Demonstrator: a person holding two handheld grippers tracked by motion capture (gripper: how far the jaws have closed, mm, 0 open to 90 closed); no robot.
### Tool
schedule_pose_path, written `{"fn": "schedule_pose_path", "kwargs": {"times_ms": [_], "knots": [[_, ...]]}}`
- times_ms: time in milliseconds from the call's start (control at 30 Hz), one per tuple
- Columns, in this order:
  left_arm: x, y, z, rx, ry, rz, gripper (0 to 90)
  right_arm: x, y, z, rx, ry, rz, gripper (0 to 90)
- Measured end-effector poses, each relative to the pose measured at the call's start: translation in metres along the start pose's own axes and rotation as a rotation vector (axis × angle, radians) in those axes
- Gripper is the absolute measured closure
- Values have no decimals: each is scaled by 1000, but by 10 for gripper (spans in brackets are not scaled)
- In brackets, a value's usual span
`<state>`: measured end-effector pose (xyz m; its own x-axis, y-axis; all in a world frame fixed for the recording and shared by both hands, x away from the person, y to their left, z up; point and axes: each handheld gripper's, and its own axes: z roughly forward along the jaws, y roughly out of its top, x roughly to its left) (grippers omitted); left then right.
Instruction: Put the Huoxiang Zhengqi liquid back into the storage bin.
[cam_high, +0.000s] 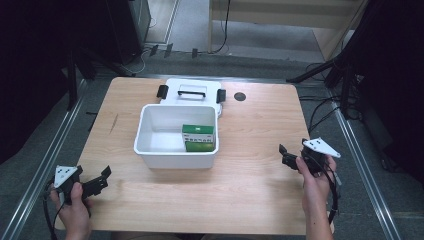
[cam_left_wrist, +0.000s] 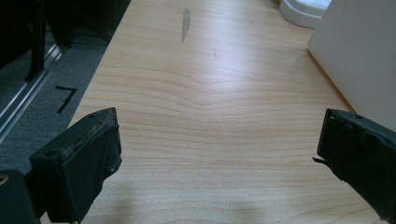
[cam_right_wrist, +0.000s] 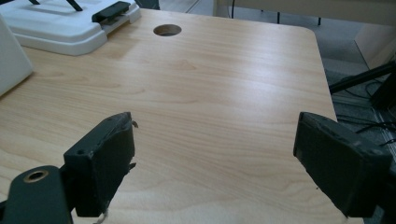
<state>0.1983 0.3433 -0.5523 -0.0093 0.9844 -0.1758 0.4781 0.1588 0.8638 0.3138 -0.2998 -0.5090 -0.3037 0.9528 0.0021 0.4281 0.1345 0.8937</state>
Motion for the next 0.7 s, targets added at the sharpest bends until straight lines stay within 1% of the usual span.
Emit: {"fn": "schedule_pose_path", "kwargs": {"times_ms": [167,500,700], "knots": [[0,0,0,1,1,1,6,-7,-14,-8,7,-17,15,132],[0,0,0,1,2,4,6,-19,-36,-28,6,-41,32,132],[0,0,0,-1,2,1,6,-20,-43,-36,4,-44,36,132]]}}
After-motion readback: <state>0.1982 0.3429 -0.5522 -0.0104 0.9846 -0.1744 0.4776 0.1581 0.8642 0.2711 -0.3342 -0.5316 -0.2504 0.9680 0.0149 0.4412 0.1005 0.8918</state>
